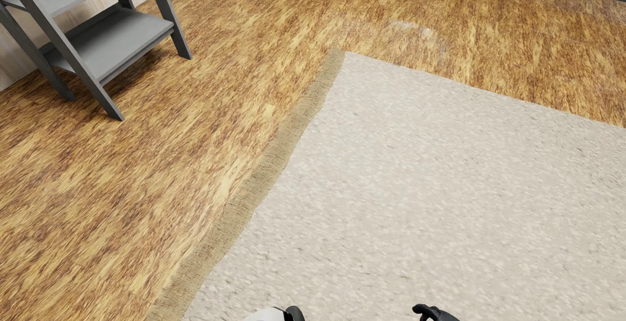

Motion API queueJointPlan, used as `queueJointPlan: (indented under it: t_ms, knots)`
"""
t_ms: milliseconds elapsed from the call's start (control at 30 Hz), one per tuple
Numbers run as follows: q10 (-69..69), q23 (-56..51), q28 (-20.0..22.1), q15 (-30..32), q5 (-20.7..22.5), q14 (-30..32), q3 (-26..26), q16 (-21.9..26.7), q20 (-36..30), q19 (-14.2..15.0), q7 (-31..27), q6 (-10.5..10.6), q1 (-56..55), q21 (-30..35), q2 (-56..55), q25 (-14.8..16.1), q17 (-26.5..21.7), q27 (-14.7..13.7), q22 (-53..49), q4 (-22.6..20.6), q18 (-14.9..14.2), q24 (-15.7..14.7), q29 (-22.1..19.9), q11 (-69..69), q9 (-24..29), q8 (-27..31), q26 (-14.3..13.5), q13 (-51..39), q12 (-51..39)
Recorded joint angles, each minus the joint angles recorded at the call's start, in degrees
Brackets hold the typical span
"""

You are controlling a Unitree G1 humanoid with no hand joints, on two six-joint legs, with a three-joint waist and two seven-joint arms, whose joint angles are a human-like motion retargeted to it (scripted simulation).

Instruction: Go to the dark gray shelves

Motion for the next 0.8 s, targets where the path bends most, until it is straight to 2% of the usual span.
queueJointPlan:
  t_ms: [33,67,100,200,233,267,300,333,367,400,433,467,500,533,600,667,700,767,800]
  knots:
    - [-0.4,2.3,1.5,-0.3,-2.2,-1.8,-0.5,0.2,-1.2,0.6,-0.7,-0.9,2.5,-1.2,-5.2,-0.2,0.5,1.5,1.8,-1.8,-0.7,1.3,2.2,8.2,0.0,1.6,0.8,2.5,-2.7]
    - [-2.0,3.3,4.1,-3.7,-4.0,-3.0,-1.3,0.7,-2.2,-2.2,-1.7,-1.6,5.5,-2.8,-10.3,0.0,1.4,2.2,3.7,-3.7,-1.4,2.7,3.3,13.8,0.0,3.1,0.8,5.4,-5.6]
    - [-3.7,3.4,6.1,-5.4,-5.7,-4.0,-2.2,0.7,-2.7,-2.5,-3.1,-2.1,8.5,-4.5,-15.3,0.1,1.8,2.3,4.3,-5.5,-2.0,2.9,3.6,17.4,0.0,4.5,0.6,8.4,-8.5]
    - [-8.5,0.1,7.3,-5.4,-8.9,-7.0,-5.1,1.0,-4.8,-3.8,-8.9,-2.8,16.7,-11.5,-27.5,1.9,3.4,0.9,1.1,-9.7,-3.7,-1.1,1.8,12.4,-0.6,7.5,-3.6,17.1,-15.7]
    - [-9.5,-0.9,6.1,-5.3,-8.7,-8.2,-5.9,1.8,-6.9,-4.5,-10.8,-2.9,19.2,-13.6,-30.5,2.6,4.0,0.2,-0.5,-10.7,-4.2,-1.7,1.6,6.1,-0.8,8.6,-5.3,19.3,-17.7]
    - [-10.7,-1.9,4.4,-5.2,-8.6,-9.4,-6.5,2.7,-8.9,-3.9,-12.6,-3.0,21.5,-15.4,-32.4,3.2,4.6,-0.2,-2.4,-11.4,-4.6,-2.2,1.4,-2.9,-0.9,9.1,-6.2,20.7,-19.8]
    - [-11.6,-2.5,3.2,-4.6,-8.3,-10.7,-6.9,3.7,-11.2,-2.7,-14.0,-3.1,23.4,-16.5,-33.1,3.1,5.0,-0.2,-4.3,-12.1,-5.0,-2.1,1.8,-14.8,-1.1,9.2,-7.1,21.4,-21.6]
    - [-12.4,-2.9,2.1,-3.4,-7.1,-12.1,-7.1,4.7,-13.2,-2.7,-15.4,-3.2,25.2,-17.0,-32.6,2.6,5.3,-0.1,-5.9,-12.6,-5.5,-1.7,2.3,-28.9,-1.2,10.4,-8.0,21.8,-23.1]
    - [-13.2,-3.6,1.7,-2.6,-5.2,-13.6,-7.3,5.5,-14.6,-1.3,-16.7,-3.1,27.1,-17.7,-30.8,2.3,6.0,-0.3,-7.2,-12.8,-6.0,-1.4,2.0,-44.0,-1.3,13.0,-7.8,21.8,-24.0]
    - [-12.7,-4.2,2.0,-5.3,-3.9,-15.6,-7.2,5.6,-15.4,2.4,-17.8,-3.0,28.9,-18.2,-31.3,1.9,6.4,-0.3,-8.2,-12.8,-6.6,-1.7,1.6,-50.4,-1.2,14.8,-7.2,21.8,-24.5]
    - [-11.5,-4.5,2.0,-5.1,-2.9,-17.2,-7.0,6.0,-15.7,5.9,-18.2,-2.9,30.5,-18.2,-32.0,1.4,6.9,-0.1,-8.5,-12.3,-7.6,-2.3,1.5,-51.3,-1.1,13.1,-6.4,21.2,-24.2]
    - [-10.1,-4.9,1.7,-0.9,-1.5,-18.2,-7.0,6.7,-15.8,3.1,-18.2,-2.6,32.3,-18.1,-32.1,0.9,7.3,-0.2,-8.2,-11.2,-8.5,-2.3,1.3,-48.6,-1.0,13.5,-4.9,20.3,-23.2]
    - [-8.0,-5.5,1.6,2.2,-0.1,-17.7,-7.0,7.1,-15.7,1.4,-18.2,-2.1,34.7,-18.3,-32.3,0.7,7.8,-0.4,-7.5,-10.1,-9.5,-2.6,0.6,-42.9,-0.8,14.6,-3.4,19.5,-21.7]
    - [-5.3,-6.4,1.3,3.8,0.5,-15.2,-7.1,7.3,-15.7,2.3,-18.6,-1.5,36.3,-18.9,-32.1,1.2,8.6,-0.3,-5.8,-8.8,-10.0,-2.6,-0.6,-37.1,-0.7,14.4,-2.0,19.0,-20.0]
    - [8.5,-8.0,-1.5,-4.1,0.1,-4.7,-7.2,8.1,-16.4,0.4,-19.8,0.2,33.8,-20.3,-30.8,3.4,10.4,-1.3,0.6,-4.9,-9.9,-0.8,-3.8,-27.4,-0.2,10.6,0.6,18.0,-17.6]
    - [30.3,-6.6,-6.0,-10.7,-1.1,6.9,-7.0,8.0,-15.9,0.4,-20.2,2.3,23.5,-20.0,-27.1,4.9,10.8,-1.0,7.3,1.1,-13.5,1.7,-6.3,-24.0,0.3,5.7,4.3,15.8,-16.0]
    - [38.4,-4.9,-6.5,-12.8,-1.8,8.5,-6.6,7.5,-15.0,0.6,-20.6,3.2,17.9,-18.4,-24.5,4.2,9.4,-0.4,7.8,3.4,-16.0,2.2,-5.6,-24.2,0.5,3.8,5.0,13.7,-14.4]
    - [47.5,-0.6,-3.4,-15.7,-2.8,3.3,-5.4,6.5,-12.3,1.0,-20.1,4.6,7.0,-12.9,-18.6,0.2,5.0,0.4,4.6,5.0,-13.1,0.7,-1.8,-26.2,0.9,0.5,3.5,8.3,-9.3]
    - [48.5,1.5,-1.5,-17.0,-2.9,3.1,-4.7,6.3,-10.2,1.3,-18.7,5.0,2.4,-9.6,-15.7,-3.0,2.3,-0.4,1.7,6.2,-13.9,-1.2,0.4,-27.5,1.0,-0.9,1.9,5.6,-5.9]
